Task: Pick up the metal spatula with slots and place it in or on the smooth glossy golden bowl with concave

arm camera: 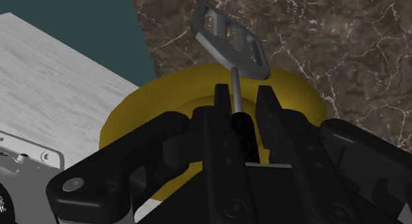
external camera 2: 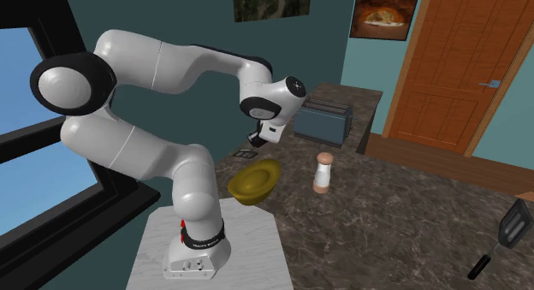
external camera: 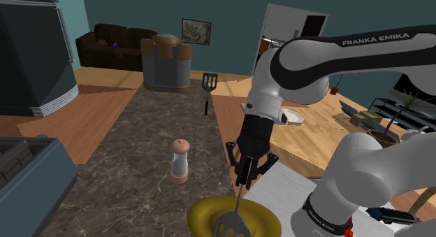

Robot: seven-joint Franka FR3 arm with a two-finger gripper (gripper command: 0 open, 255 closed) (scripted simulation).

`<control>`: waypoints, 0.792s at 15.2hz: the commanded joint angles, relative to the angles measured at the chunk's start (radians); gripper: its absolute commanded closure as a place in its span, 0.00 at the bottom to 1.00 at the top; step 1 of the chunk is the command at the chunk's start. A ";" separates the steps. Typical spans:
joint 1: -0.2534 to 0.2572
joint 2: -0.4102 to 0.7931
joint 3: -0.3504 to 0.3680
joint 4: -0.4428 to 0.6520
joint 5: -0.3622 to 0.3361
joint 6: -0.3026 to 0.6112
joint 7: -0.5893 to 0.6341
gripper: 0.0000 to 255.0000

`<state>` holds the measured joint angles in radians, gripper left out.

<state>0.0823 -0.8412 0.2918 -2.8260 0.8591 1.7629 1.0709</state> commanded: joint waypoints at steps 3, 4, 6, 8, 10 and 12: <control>0.008 0.014 0.018 -0.042 0.026 0.046 -0.031 1.00; 0.009 0.022 0.023 -0.050 0.033 0.060 -0.040 1.00; 0.012 0.036 0.032 -0.063 0.046 0.083 -0.056 1.00; 0.012 0.036 0.032 -0.063 0.046 0.083 -0.056 1.00; 0.012 0.036 0.032 -0.063 0.046 0.083 -0.056 1.00; 0.012 0.036 0.032 -0.063 0.046 0.083 -0.056 1.00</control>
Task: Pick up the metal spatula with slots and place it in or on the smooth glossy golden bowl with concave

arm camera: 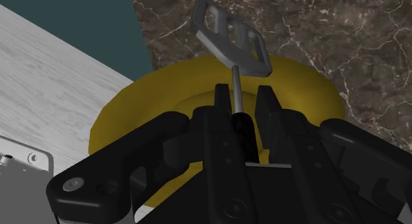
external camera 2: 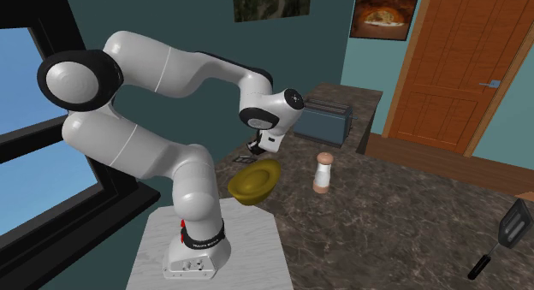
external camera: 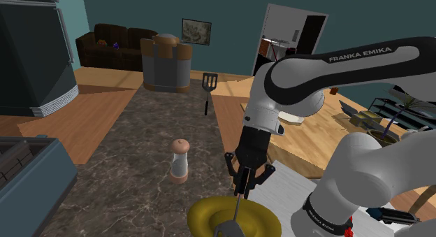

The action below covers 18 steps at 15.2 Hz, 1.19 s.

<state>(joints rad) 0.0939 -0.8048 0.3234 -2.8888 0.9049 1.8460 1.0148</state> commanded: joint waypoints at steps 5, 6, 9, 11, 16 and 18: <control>0.000 0.000 0.000 0.000 0.000 0.000 0.000 0.00; 0.000 0.000 0.000 0.000 0.000 0.000 0.000 0.00; -0.032 -0.021 -0.050 0.038 -0.064 -0.069 0.009 0.00; -0.059 -0.029 -0.093 0.078 -0.116 -0.126 0.014 0.00; -0.058 -0.029 -0.093 0.077 -0.116 -0.126 0.014 0.00; -0.058 -0.029 -0.093 0.077 -0.116 -0.126 0.014 0.00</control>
<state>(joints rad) 0.0356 -0.8341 0.2308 -2.8114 0.7890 1.7204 1.0290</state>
